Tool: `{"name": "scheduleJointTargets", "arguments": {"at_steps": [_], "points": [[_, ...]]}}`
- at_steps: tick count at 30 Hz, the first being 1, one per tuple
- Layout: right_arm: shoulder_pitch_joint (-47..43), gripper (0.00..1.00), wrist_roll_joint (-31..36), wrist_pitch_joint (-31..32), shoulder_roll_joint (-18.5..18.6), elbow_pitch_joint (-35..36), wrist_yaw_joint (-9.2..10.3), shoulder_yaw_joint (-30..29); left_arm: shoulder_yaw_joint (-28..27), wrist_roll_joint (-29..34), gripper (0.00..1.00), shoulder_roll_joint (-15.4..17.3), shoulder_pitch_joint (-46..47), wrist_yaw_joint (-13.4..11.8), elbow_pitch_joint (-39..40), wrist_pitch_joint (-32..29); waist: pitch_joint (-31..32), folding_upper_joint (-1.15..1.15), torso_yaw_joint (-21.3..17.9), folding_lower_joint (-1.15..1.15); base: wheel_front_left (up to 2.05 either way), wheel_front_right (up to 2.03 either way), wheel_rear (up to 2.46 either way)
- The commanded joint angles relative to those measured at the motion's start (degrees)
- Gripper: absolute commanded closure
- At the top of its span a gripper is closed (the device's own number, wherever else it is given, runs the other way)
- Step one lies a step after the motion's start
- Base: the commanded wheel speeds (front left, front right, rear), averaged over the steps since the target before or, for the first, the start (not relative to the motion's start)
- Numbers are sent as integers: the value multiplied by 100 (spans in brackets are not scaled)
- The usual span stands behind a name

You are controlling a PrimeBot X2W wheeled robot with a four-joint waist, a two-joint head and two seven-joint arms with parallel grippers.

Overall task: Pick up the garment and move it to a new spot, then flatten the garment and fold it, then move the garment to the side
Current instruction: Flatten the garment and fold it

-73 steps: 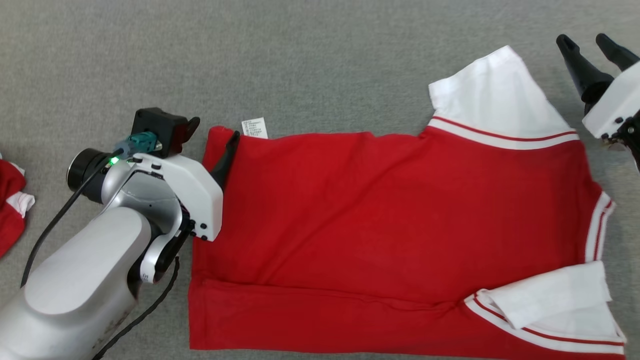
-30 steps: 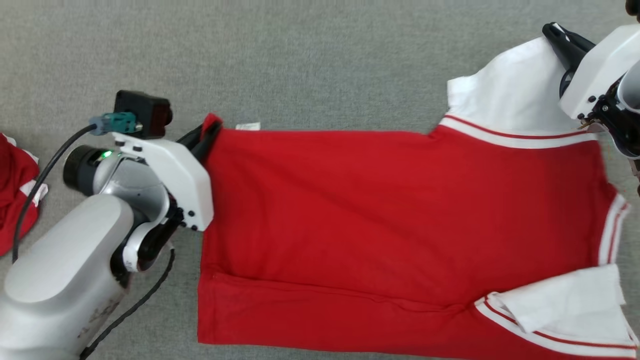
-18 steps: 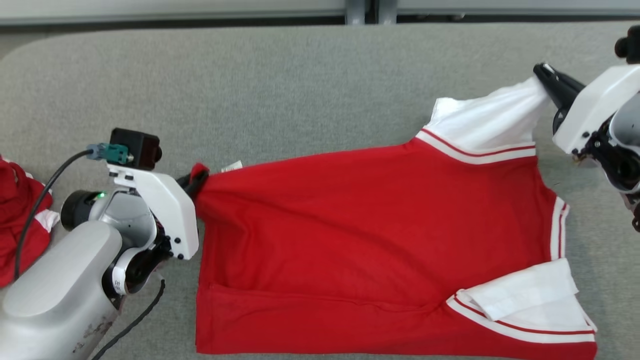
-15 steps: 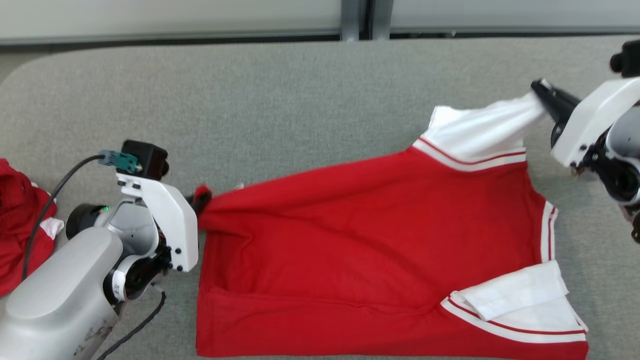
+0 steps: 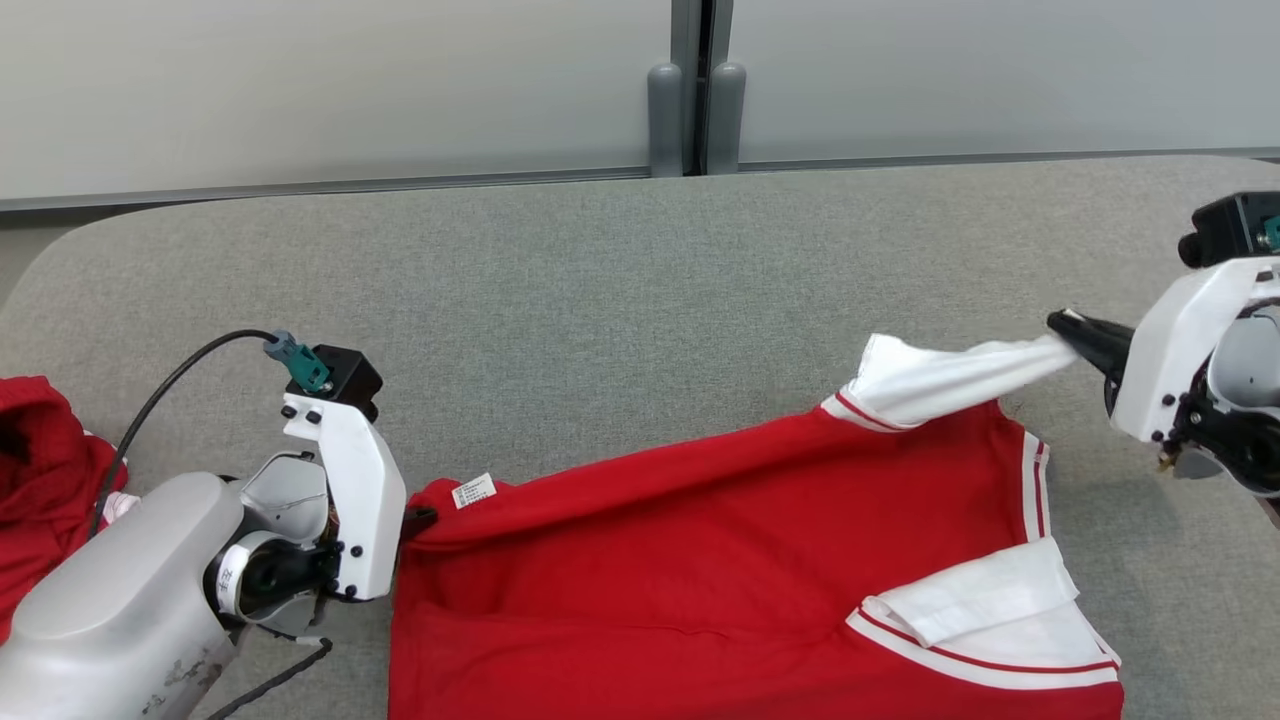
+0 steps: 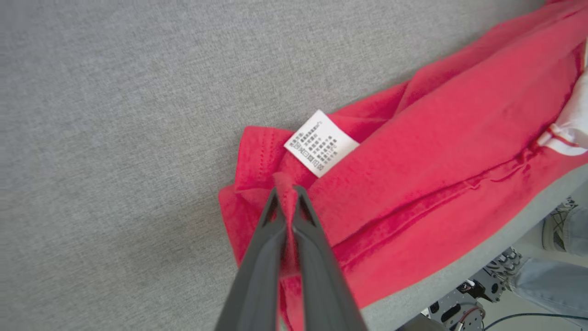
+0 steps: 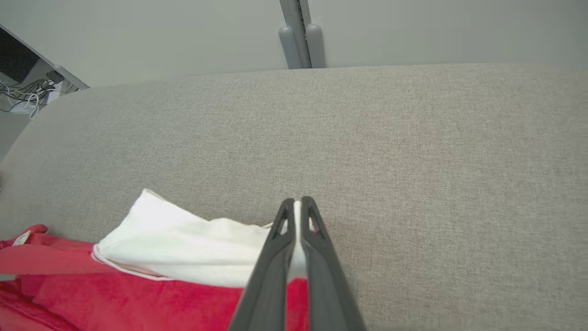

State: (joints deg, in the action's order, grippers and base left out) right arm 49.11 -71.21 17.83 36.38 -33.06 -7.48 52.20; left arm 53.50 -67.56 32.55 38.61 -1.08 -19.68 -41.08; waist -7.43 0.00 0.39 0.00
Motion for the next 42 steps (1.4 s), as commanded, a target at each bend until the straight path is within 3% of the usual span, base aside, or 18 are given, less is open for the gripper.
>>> {"name": "scheduleJointTargets", "arguments": {"at_steps": [1,13,24,32,33,34,35,36,37,38,42], "points": [[-102,100,-60,84,72,62,-3,37,11,35,100,51,75,11,-47,-26,16,0,-14,0,0,0,0],[-677,100,-579,985,531,603,-2,317,2,-27,100,-32,87,104,-198,3,92,0,-101,0,0,0,0],[-1121,100,-852,1323,845,947,-2,240,45,-60,100,-17,-26,113,-343,-6,191,0,-103,0,0,0,0],[-1586,100,-890,1353,877,1154,-2,176,82,-177,100,37,-179,130,-411,-164,185,0,-137,0,0,0,0],[-1635,96,-873,1332,873,1174,-2,166,86,-178,100,38,-196,130,-417,-170,182,0,-140,0,0,0,0],[-1680,64,-871,1298,851,1195,-2,141,91,-190,100,35,-207,134,-423,-166,182,0,-144,0,0,0,0],[-1728,32,-884,1285,827,1209,-2,123,95,-219,84,27,-216,149,-429,-175,185,0,-149,0,0,0,0],[-1774,0,-884,1278,814,1222,-2,114,104,-251,60,17,-233,163,-432,-220,192,0,-152,0,0,0,0],[-1814,0,-879,1273,802,1233,-2,101,112,-260,48,17,-253,176,-435,-252,203,0,-156,0,0,0,0],[-1858,0,-893,1278,783,1240,-3,87,119,-277,1,24,-260,189,-435,-279,215,0,-159,0,0,0,0],[-2049,0,-983,1301,743,1284,-3,-9,101,-314,0,35,-324,221,-446,-241,350,0,-159,0,0,0,0]]}}
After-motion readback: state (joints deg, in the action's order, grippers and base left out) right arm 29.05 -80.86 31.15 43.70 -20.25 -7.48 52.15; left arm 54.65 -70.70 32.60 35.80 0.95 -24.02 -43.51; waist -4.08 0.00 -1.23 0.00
